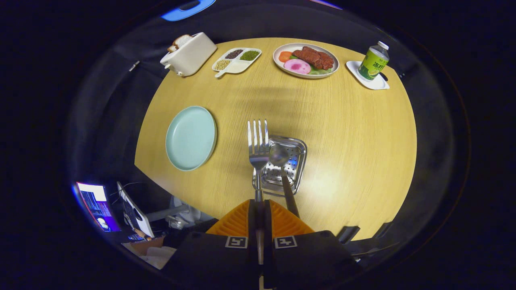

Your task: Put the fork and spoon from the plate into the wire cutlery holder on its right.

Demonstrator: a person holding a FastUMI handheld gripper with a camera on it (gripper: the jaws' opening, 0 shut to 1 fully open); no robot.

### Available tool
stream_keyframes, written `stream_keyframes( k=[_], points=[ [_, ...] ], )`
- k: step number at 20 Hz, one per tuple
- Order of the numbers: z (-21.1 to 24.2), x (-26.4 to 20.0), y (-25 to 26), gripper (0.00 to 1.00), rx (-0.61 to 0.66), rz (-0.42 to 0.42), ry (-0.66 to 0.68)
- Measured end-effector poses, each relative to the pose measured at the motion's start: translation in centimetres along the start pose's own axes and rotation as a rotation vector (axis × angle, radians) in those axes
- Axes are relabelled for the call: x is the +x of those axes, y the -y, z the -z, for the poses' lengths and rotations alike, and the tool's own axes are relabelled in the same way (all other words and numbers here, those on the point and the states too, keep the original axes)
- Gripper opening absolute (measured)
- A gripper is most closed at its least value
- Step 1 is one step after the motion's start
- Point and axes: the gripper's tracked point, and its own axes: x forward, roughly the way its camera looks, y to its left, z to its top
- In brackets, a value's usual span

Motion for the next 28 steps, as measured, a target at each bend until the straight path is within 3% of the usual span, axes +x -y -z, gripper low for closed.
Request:
stream_keyframes(
  k=[9,21,28],
  points=[
    [2.1,1.5,1.2,0.09,0.022,-0.006,-0.276],
    [2.1,2.9,1.6,0.09,0.037,0.01,-0.386],
    [1.0,3.0,1.6,0.14,0.063,0.008,-0.353]
  ],
)
